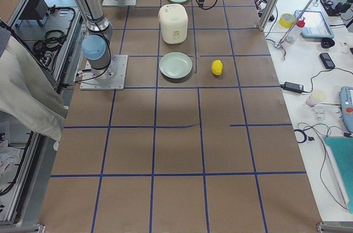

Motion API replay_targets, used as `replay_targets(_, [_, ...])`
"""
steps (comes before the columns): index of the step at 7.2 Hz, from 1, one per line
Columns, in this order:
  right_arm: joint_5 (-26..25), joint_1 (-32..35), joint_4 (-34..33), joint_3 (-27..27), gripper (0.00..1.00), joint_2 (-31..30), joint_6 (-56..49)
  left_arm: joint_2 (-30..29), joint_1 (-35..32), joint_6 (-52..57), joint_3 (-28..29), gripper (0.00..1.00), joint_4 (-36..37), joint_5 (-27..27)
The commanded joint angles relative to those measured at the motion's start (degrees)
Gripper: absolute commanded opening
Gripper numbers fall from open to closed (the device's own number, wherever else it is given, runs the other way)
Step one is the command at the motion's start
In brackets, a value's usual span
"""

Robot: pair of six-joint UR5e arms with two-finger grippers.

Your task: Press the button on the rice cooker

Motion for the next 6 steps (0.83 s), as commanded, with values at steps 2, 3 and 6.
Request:
replay_targets(2, [0.00,0.00,0.58,0.51,1.00,0.00,-0.06,0.00,0.00,0.00,0.00,1.00,0.00,0.00])
replay_targets(3, [0.00,0.09,0.93,0.68,1.00,-0.09,-0.06,0.00,0.00,0.00,0.00,1.00,0.00,0.00])
replay_targets(6, [0.43,4.02,4.34,5.15,0.26,-0.79,0.20,0.00,0.00,0.00,0.00,1.00,0.00,0.00])
